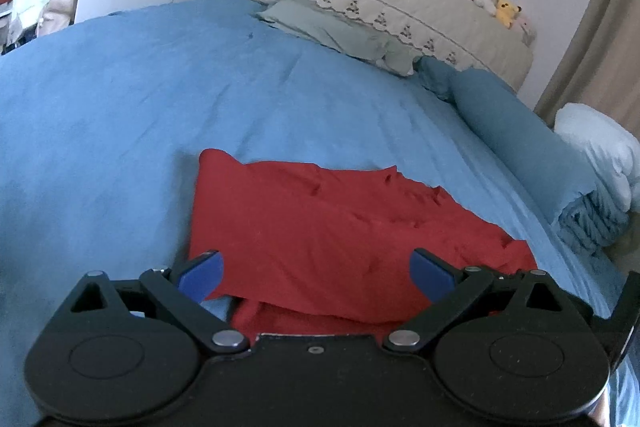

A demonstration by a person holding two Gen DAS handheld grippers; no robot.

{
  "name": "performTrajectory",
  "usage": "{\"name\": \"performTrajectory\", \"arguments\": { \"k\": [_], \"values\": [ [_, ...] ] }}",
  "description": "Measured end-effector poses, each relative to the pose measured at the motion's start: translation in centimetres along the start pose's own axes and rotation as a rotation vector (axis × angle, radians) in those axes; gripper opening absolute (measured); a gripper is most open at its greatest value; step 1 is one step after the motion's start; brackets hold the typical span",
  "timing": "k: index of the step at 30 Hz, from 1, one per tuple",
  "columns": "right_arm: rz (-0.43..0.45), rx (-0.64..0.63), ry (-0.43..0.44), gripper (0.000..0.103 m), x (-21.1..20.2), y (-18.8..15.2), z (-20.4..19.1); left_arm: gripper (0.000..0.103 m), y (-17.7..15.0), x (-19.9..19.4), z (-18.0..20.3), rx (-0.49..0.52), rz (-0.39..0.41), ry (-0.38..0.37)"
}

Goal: Fold small clothes

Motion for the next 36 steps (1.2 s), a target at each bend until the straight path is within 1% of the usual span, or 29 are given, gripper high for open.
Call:
{"name": "performTrajectory", "arguments": {
  "k": [2,3,5,6,8,9,10,11,13,15,16,17,20,21,22,23,24,25,26,29,32,34,36],
  "values": [
    [0.002,0.074,-0.025,0.077,0.4,0.6,0.4,0.101,0.0,0.2,-0.1,-0.027,-0.005,-0.009],
    [0.01,0.122,-0.064,0.077,0.7,1.0,0.7,0.101,0.0,0.2,-0.2,-0.038,-0.007,-0.018],
    [0.02,0.188,-0.123,0.072,1.3,1.5,1.2,0.101,-0.2,0.3,-0.2,-0.052,-0.009,-0.025],
    [0.025,0.189,-0.144,0.07,1.6,1.7,1.2,0.101,-0.3,0.3,-0.1,-0.049,-0.012,-0.025],
    [0.028,0.131,-0.205,0.058,1.9,1.7,0.7,0.101,-0.4,0.4,0.1,-0.044,-0.019,-0.025],
    [0.026,0.112,-0.222,0.056,1.9,1.6,0.5,0.101,-0.5,0.5,0.1,-0.044,-0.022,-0.03],
    [0.023,0.102,-0.229,0.051,1.7,1.4,0.4,0.101,-0.4,0.6,0.1,-0.045,-0.025,-0.034],
    [0.02,0.1,-0.235,0.05,1.3,1.2,0.5,0.101,-0.4,0.7,0.1,-0.046,-0.028,-0.036],
    [0.027,0.109,-0.224,0.049,0.2,0.6,0.7,0.101,-0.5,0.8,0.2,-0.047,-0.031,-0.042],
    [0.037,0.121,-0.203,0.049,0.0,0.4,1.1,0.101,-0.6,0.9,0.4,-0.047,-0.032,-0.043],
    [0.047,0.13,-0.185,0.051,-0.2,0.3,1.3,0.101,-0.6,0.9,0.4,-0.046,-0.034,-0.043],
    [0.052,0.141,-0.167,0.051,-0.3,0.2,1.4,0.101,-0.7,1.0,0.4,-0.047,-0.035,-0.042],
    [0.044,0.201,-0.125,0.053,0.0,0.7,1.6,0.101,-0.8,1.1,0.5,-0.047,-0.039,-0.043],
    [0.043,0.212,-0.12,0.051,0.3,1.1,1.6,0.101,-0.7,1.2,0.5,-0.043,-0.043,-0.041],
    [0.036,0.208,-0.123,0.038,0.6,1.4,1.4,0.101,-0.8,1.4,0.5,-0.036,-0.05,-0.036],
    [0.025,0.189,-0.135,0.022,0.9,1.8,1.0,0.101,-1.0,1.5,0.5,-0.029,-0.057,-0.032],
    [0.015,0.173,-0.137,0.022,0.9,2.2,0.6,0.101,-1.1,1.8,0.6,-0.023,-0.066,-0.029],
    [0.013,0.16,-0.118,0.022,0.9,2.7,0.0,0.101,-1.2,2.0,0.6,-0.012,-0.074,-0.025],
    [0.021,0.137,-0.085,0.022,0.6,3.6,-0.9,0.101,-1.2,2.2,0.7,-0.003,-0.077,-0.016],
    [0.054,0.035,-0.034,0.021,-0.4,6.7,-3.8,0.101,-1.5,2.4,0.8,0.023,-0.084,0.003],
    [0.12,-0.036,-0.008,0.021,-2.2,10.8,-5.4,0.101,-1.8,2.8,0.8,0.023,-0.099,0.002],
    [0.166,-0.056,-0.005,0.021,-3.5,12.8,-5.0,0.101,-2.1,3.2,0.7,0.009,-0.112,-0.006],
    [0.193,-0.055,-0.036,0.021,-4.3,13.8,-3.0,0.101,-2.3,3.7,0.5,-0.001,-0.124,-0.005]
  ]
}}
Point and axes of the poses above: each gripper's, at about its wrist camera, not at the fingertips, and x roughly the way its jaws point, z to its right, y to its top, the point moved 6 cm from there along x, roughly the way its jaws point, and after that the axes turned 12 degrees about x, right-handed, at the moved point
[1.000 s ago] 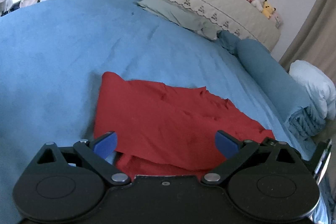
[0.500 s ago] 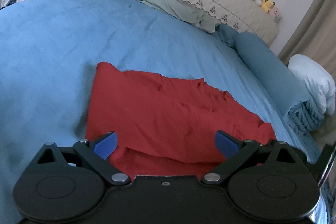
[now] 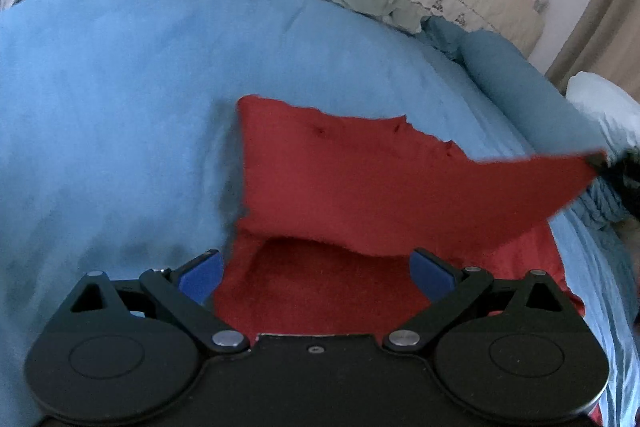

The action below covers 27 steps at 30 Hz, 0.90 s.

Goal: Fold small clothes

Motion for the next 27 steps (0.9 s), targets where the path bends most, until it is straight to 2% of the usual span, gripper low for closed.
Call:
{"name": "performTrajectory", "arguments": {
  "k": [2,6,10,13,15,17,18,19,20,21,23,25,27],
  "values": [
    [-0.009,0.0,-0.074,0.021,0.7,-0.5,3.0,0.101,-0.1,0.5,-0.2,0.002,-0.008,0.013],
    [-0.097,0.027,-0.148,0.021,2.9,-3.4,8.3,0.101,-0.6,1.4,-0.6,0.007,-0.031,0.035],
    [-0.069,0.079,-0.155,0.021,2.6,-3.8,10.8,0.101,-0.8,1.0,-1.2,0.014,-0.033,0.062],
    [-0.068,0.077,-0.237,0.021,2.4,-3.7,12.4,0.101,-0.7,0.9,-1.9,0.021,-0.035,0.119],
    [-0.083,0.083,-0.25,0.021,2.3,-3.9,13.1,0.101,-0.8,0.8,-2.4,0.026,-0.043,0.152],
    [-0.077,0.073,-0.271,0.03,2.3,-3.9,13.1,0.101,-0.8,0.7,-2.9,0.046,-0.041,0.204],
    [-0.062,0.068,-0.288,0.038,1.8,-3.9,13.3,0.101,-0.7,0.6,-3.0,0.057,-0.035,0.233],
    [-0.042,0.063,-0.292,0.066,1.1,-4.0,12.9,0.101,-0.5,0.4,-3.2,0.067,-0.018,0.256],
    [-0.008,0.051,-0.276,0.087,0.3,-4.1,12.3,0.101,-0.3,0.2,-3.3,0.072,0.002,0.268],
    [0.028,0.031,-0.251,0.091,-0.4,-4.1,11.5,0.101,-0.1,0.1,-3.6,0.077,0.016,0.285],
    [0.048,-0.057,-0.193,0.092,-1.0,-4.8,9.3,0.101,0.0,0.5,-4.0,0.111,-0.001,0.349],
    [0.009,-0.121,-0.114,0.092,-0.5,-5.9,7.3,0.101,-0.6,1.4,-4.5,0.144,-0.049,0.408],
    [-0.055,-0.15,-0.047,0.092,0.5,-7.0,6.2,0.101,-1.1,1.7,-5.1,0.124,-0.068,0.404]
  ]
}}
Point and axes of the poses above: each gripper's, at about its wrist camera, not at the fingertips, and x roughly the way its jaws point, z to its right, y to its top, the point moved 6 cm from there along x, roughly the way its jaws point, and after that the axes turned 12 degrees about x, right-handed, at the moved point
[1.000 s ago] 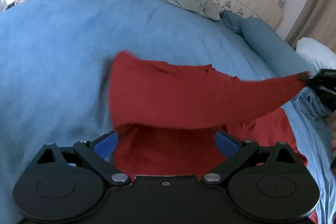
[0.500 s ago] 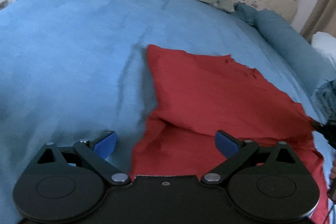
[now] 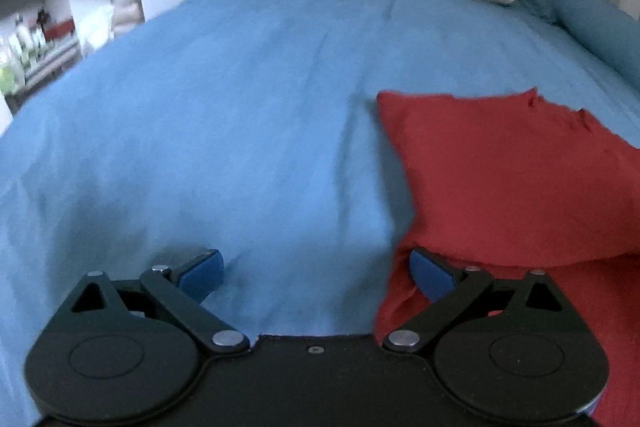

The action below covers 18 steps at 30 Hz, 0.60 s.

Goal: Fold small clothes

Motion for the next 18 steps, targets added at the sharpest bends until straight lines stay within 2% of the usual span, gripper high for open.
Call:
{"name": "performTrajectory", "arguments": {
  "k": [3,5,9,12,15,18],
  "values": [
    [-0.093,-0.009,0.019,0.09,2.1,-1.5,0.1,0.103,-0.1,0.0,-0.3,0.005,-0.004,0.011],
    [-0.137,0.001,-0.038,0.086,3.1,-2.3,1.5,0.103,-0.2,0.3,-0.1,0.014,-0.002,0.016],
    [-0.116,0.031,-0.151,0.082,1.5,-2.8,3.8,0.102,-0.2,-0.3,-0.1,0.044,0.024,0.018],
    [-0.092,0.046,-0.134,0.084,-1.9,-1.6,4.1,0.102,0.1,-3.0,-0.5,0.061,0.063,0.003],
    [-0.046,0.011,-0.078,0.086,-7.9,-0.2,3.3,0.102,-0.1,-8.2,-1.3,0.091,0.169,0.025],
    [-0.016,-0.017,0.008,0.098,-14.8,0.9,2.7,0.103,-0.5,-13.4,-2.1,0.054,0.195,0.008]
  ]
}}
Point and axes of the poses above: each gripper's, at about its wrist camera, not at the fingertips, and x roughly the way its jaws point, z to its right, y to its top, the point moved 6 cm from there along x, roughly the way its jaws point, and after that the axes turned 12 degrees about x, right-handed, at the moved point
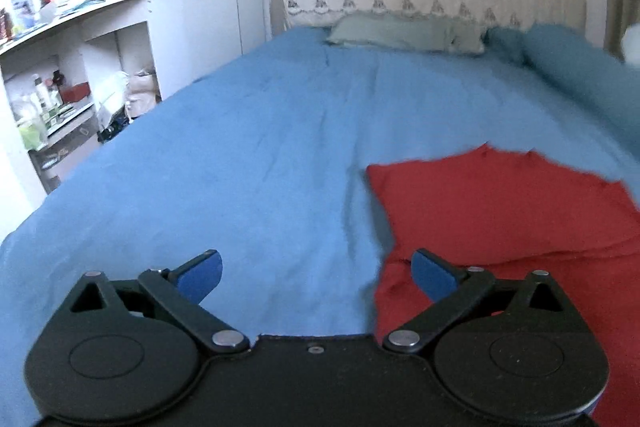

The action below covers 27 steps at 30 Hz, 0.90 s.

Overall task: Fold small clothes
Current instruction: 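Open the right gripper and release the folded sweater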

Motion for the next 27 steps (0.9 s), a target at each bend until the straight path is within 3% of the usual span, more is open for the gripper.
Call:
{"name": "performTrajectory", "arguments": {
  "k": [1,5,10,17,24,27],
  "values": [
    [0.008,-0.019,0.023,0.103,-2.2,0.1,-0.2,0.103,-0.1,-1.6,-0.2,-0.017,-0.004,-0.017],
    [0.029,-0.099,0.097,0.103,-10.3,0.2,-0.9,0.103,-1.9,-8.6,-0.8,-0.088,-0.019,-0.111],
    [-0.032,-0.104,0.107,0.103,-16.4,-2.5,1.1,0.103,-7.4,-13.0,-0.7,-0.183,-0.106,-0.246],
    [-0.16,-0.079,-0.005,0.103,-17.4,-10.4,6.8,0.096,-15.6,-13.4,2.1,-0.206,-0.237,-0.314],
    [-0.207,-0.013,-0.091,0.102,-16.7,-15.4,10.0,0.071,-18.7,-12.0,4.4,-0.142,-0.28,-0.318],
    [-0.227,0.015,-0.12,0.099,-16.5,-16.6,11.1,0.066,-19.3,-11.9,4.6,-0.117,-0.287,-0.307]
  ]
}}
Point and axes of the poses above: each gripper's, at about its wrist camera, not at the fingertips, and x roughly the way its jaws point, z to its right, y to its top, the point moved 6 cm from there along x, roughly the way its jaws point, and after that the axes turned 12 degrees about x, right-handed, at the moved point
